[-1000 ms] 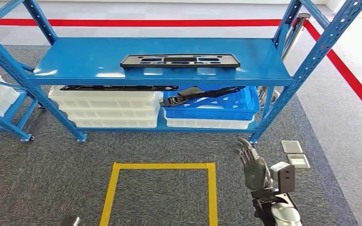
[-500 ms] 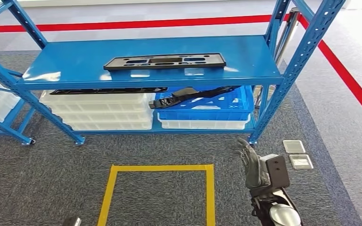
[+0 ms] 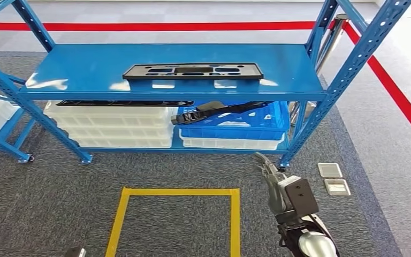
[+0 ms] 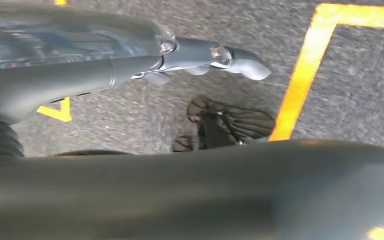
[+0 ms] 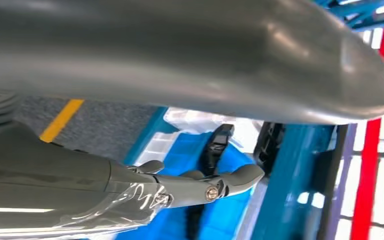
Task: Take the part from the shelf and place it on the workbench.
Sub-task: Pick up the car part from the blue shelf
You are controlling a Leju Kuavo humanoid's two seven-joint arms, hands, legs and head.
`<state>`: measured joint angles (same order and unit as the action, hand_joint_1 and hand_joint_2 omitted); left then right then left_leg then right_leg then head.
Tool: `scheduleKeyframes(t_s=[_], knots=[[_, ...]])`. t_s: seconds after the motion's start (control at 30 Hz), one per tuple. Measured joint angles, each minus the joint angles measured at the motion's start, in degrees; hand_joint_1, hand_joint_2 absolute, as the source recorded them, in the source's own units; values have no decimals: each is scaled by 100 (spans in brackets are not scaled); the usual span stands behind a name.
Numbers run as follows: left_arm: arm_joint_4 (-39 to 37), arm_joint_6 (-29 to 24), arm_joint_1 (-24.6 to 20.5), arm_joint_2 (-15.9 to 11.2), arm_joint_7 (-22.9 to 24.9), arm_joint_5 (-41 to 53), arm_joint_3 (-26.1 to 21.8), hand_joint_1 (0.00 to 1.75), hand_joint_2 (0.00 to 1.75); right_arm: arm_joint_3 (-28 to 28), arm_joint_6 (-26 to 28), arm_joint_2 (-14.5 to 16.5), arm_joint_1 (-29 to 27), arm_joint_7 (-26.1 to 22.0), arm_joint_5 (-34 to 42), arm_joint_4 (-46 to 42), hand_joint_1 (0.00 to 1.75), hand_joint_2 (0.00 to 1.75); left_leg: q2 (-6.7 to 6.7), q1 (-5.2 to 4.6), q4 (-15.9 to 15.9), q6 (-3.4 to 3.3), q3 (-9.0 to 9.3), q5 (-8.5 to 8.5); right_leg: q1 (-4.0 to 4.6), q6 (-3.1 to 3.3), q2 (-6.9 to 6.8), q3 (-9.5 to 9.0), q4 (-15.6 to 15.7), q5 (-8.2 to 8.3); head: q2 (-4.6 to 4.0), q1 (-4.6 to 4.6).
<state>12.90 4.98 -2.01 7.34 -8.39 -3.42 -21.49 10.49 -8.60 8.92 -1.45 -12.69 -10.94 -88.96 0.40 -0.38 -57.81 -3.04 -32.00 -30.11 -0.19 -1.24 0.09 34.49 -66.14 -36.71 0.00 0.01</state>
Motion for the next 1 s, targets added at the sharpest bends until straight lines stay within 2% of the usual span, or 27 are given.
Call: scheduleKeyframes(t_s=[0.03, 0.07, 0.1, 0.13, 0.2, 0.23, 0.27, 0.3, 0.37, 0.43, 0.47, 0.53, 0.57, 0.6, 0.63, 0.67, 0.73, 0.77, 0.8, 0.9, 0.97, 1.0], knots=[[0, 9, 2, 6, 0, 1, -16, 0, 0, 37, 23, -33, 2, -10, -70, -35, 0, 0, 2, 10, 2, 3, 7, -3, -13, -26, -1, 181, -362, -151, 0, 1], [0, 17, 3, 10, 0, 1, -26, 0, 0, 67, 44, -64, 0, -15, -119, -64, 0, 0, 3, 18, 0, 11, 12, -9, -28, -53, -2, 341, -659, -236, 0, 0], [0, 22, 3, 13, 0, 1, -33, 0, 0, 89, 58, -90, -3, -17, -150, -91, 0, 0, 3, 28, -2, 23, 21, -19, -44, -80, -3, 431, -798, -221, 0, 1], [0, 25, 3, 14, 0, 1, -35, 0, 0, 106, 64, -114, -3, -18, -169, -116, 0, 0, 2, 41, -6, 44, 37, -32, -60, -109, -5, 404, -695, -83, 0, 1], [0, 42, 3, 14, 0, 3, -41, 0, 0, 141, 58, -168, 12, -18, -191, -167, 0, 0, 0, 75, -32, 119, 81, -82, -89, -156, -8, 97, 0, 340, 0, 2], [0, 61, 0, 14, -1, 4, -47, 0, 0, 167, 43, -202, 26, -19, -193, -189, 0, 0, -1, 80, -60, 166, 90, -112, -91, -158, -5, -57, 345, 485, 0, 4], [0, 91, -4, 14, -1, 2, -59, 0, 0, 190, 27, -237, 37, -19, -189, -210, 0, 0, -3, 77, -85, 207, 89, -134, -87, -127, 0, -152, 560, 548, 0, 3], [0, 129, -9, 14, -2, -7, -77, 0, 0, 209, 15, -272, 46, -20, -182, -228, 0, 0, -4, 71, -100, 238, 84, -147, -76, -83, 6, -186, 639, 538, 0, 2], [0, 233, -14, 16, -4, -62, -130, 0, 0, 227, 5, -328, 60, -20, -171, -266, 0, 0, -5, 67, -106, 267, 80, -152, -65, 19, 14, -184, 650, 528, 0, -2], [0, 368, -19, 23, -4, -154, -190, 0, 0, 239, 3, -363, 97, -21, -164, -298, 0, 0, -6, 80, -215, 305, 46, -254, -80, 83, 10, -190, 660, 534, 0, -4], [0, 442, -23, 27, -4, -207, -226, 0, 0, 250, -1, -374, 119, -23, -162, -309, 0, 0, -6, 87, -417, 331, -41, -386, -91, 110, 4, -193, 666, 536, 0, -4], [-1, 592, -25, 36, -4, -315, -306, 0, 0, 271, -9, -395, 149, -28, -150, -314, 0, 0, -5, 98, -1131, 371, -372, -736, -89, 147, -10, -193, 667, 529, 0, -5], [-1, 664, -16, 40, -4, -369, -353, 0, 0, 279, -13, -408, 155, -33, -138, -307, 0, 0, -5, 100, -1485, 379, -548, -857, -85, 154, -15, -194, 666, 525, 0, -5], [-2, 729, -7, 47, -3, -415, -398, 0, 0, 286, -16, -422, 156, -38, -125, -297, 0, 0, -5, 99, -1691, 377, -659, -883, -80, 160, -16, -199, 666, 520, 0, -5], [-2, 781, 3, 54, -3, -454, -435, 0, 0, 294, -18, -433, 158, -43, -114, -288, 0, 0, -5, 97, -1683, 363, -674, -797, -75, 163, -13, -207, 665, 516, 0, -5], [-2, 828, 7, 60, -3, -490, -473, 0, 0, 306, -20, -445, 164, -49, -102, -281, 0, 0, -6, 93, -1445, 338, -583, -608, -70, 162, -7, -221, 665, 509, 0, -5], [-2, 903, 3, 69, -8, -553, -548, 0, 0, 331, -22, -460, 182, -58, -90, -275, 0, 0, -11, 68, -686, 260, -264, -195, -60, 146, 3, -248, 667, 488, 0, -4], [-2, 937, 0, 73, -13, -584, -584, 0, 0, 342, -23, -468, 192, -63, -82, -272, 0, 0, -14, 49, -394, 227, -140, -79, -56, 128, 7, -250, 666, 481, 0, -4], [-2, 966, -4, 77, -19, -609, -617, 0, 0, 351, -23, -477, 199, -70, -75, -269, 0, 0, -18, 30, -240, 204, -80, -49, -55, 103, 7, -241, 666, 479, 0, -4], [-3, 1020, -3, 90, -37, -661, -704, 0, 0, 369, -22, -500, 207, -103, -54, -267, 0, 0, -15, 26, -135, 174, -54, -70, -57, 5, 0, -231, 674, 475, 0, -4], [-2, 1039, 2, 99, -52, -670, -745, 0, 0, 375, -18, -526, 217, -120, -38, -270, 0, 0, -4, 59, -47, 141, -8, -33, -50, -41, 0, -155, 467, 313, 0, -3], [-3, 1045, 0, 104, -57, -670, -757, 0, 0, 378, -15, -544, 218, -122, -31, -269, 0, 0, 2, 71, -23, 125, 9, -20, -54, -52, 1, -37, 202, 155, 0, -2]])
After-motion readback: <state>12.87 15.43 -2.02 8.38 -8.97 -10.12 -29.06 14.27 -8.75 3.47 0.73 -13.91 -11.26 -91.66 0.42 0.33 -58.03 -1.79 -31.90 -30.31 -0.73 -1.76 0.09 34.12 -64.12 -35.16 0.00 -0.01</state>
